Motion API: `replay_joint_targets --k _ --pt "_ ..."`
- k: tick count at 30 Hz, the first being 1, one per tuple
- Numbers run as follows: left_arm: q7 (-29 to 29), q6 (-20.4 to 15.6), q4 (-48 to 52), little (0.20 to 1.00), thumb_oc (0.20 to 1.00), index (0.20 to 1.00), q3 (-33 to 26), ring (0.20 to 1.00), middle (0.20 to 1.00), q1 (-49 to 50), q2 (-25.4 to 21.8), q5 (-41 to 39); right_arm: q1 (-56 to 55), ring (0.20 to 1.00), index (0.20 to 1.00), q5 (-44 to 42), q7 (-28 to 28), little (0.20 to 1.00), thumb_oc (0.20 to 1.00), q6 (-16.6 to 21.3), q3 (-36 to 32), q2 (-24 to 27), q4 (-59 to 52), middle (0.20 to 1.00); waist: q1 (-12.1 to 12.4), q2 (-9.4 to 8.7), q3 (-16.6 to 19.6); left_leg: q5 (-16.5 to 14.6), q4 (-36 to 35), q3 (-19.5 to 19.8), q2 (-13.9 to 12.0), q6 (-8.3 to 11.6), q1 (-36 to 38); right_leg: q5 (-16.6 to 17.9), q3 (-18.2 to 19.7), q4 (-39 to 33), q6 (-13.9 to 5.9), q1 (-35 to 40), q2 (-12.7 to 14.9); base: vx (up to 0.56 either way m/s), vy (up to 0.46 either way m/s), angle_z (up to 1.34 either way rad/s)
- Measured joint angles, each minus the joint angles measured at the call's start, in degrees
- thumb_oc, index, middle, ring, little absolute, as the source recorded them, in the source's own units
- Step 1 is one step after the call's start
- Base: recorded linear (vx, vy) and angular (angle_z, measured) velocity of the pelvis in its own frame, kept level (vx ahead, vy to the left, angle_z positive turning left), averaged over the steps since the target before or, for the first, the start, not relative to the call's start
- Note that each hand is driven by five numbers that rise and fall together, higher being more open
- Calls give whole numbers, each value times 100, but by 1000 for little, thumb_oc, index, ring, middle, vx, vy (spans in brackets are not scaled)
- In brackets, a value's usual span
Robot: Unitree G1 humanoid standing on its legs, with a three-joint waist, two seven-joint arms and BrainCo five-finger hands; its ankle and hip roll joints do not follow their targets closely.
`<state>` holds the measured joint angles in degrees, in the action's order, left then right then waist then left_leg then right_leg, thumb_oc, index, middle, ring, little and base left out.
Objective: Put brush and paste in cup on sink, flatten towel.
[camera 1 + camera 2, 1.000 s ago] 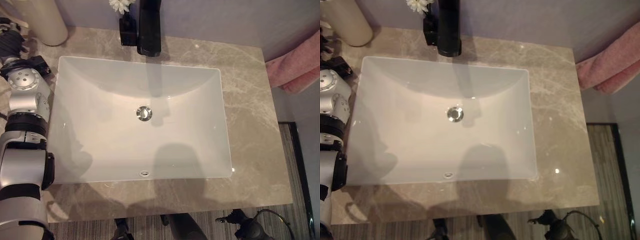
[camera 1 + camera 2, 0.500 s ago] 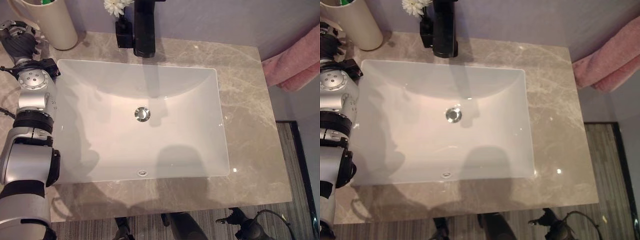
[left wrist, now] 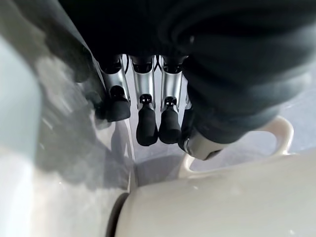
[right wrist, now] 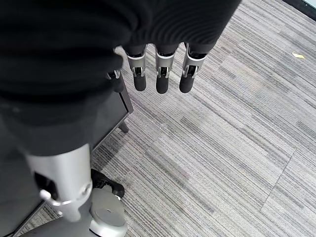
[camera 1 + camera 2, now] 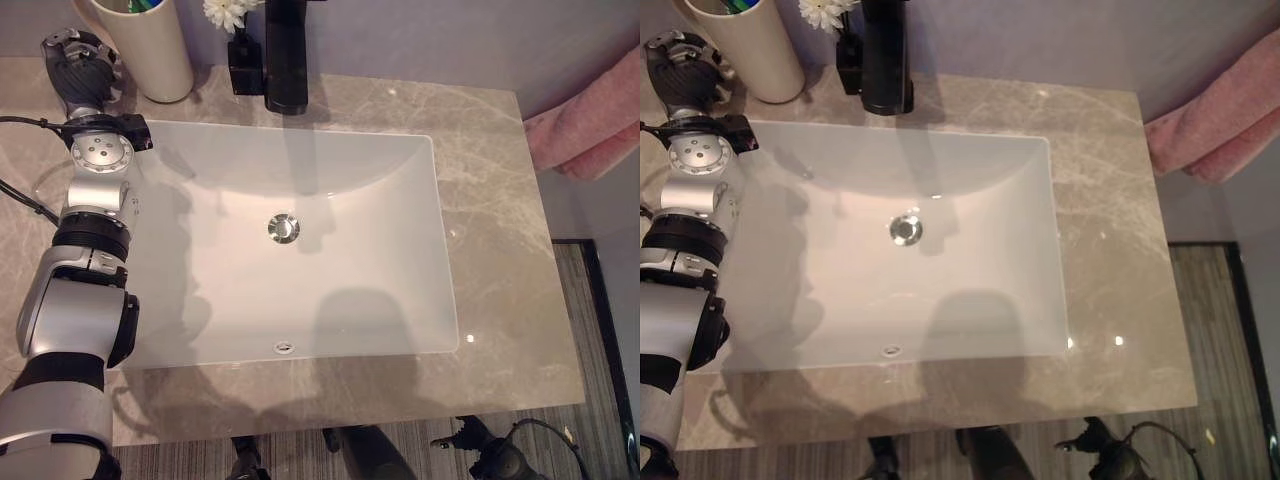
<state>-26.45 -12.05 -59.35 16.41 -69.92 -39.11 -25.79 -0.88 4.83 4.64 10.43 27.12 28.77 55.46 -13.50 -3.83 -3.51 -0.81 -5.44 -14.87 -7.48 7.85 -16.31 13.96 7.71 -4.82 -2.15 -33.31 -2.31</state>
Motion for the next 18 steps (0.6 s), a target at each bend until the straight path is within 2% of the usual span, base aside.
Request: replay_joint_targets --k 4,5,6,18 --pt "0 -2 9 200 200 200 -14 200 200 -21 -73 211 18 1000 1000 6 0 1000 1000 -16 46 6 16 1000 17 49 1 2 1 -1 -2 1 -75 4 3 0 -3 -76 -4 0 0 0" --pt "0 -2 8 815 815 815 -32 815 815 -22 -57 213 22 1000 1000 28 0 1000 1000 -17 64 6 3 1000 17 63 -8 1 0 -2 -3 1 -75 4 3 0 -3 -76 -5 -12 17 -3" --pt "11 10 -46 1000 1000 1000 -29 1000 1000 -28 -99 387 36 1000 1000 38 -3 1000 1000 -16 64 6 4 1000 15 78 -17 1 0 -4 2 1 -70 7 4 0 -1 -73 0 0 0 0" --pt "-158 267 -307 1000 1000 1000 -48 1000 1000 -173 -46 874 121 1000 1000 36 -108 1000 1000 -14 110 13 5 1000 12 147 -35 8 -1 -2 -4 7 -47 25 -8 1 2 -50 -5 0 0 0"
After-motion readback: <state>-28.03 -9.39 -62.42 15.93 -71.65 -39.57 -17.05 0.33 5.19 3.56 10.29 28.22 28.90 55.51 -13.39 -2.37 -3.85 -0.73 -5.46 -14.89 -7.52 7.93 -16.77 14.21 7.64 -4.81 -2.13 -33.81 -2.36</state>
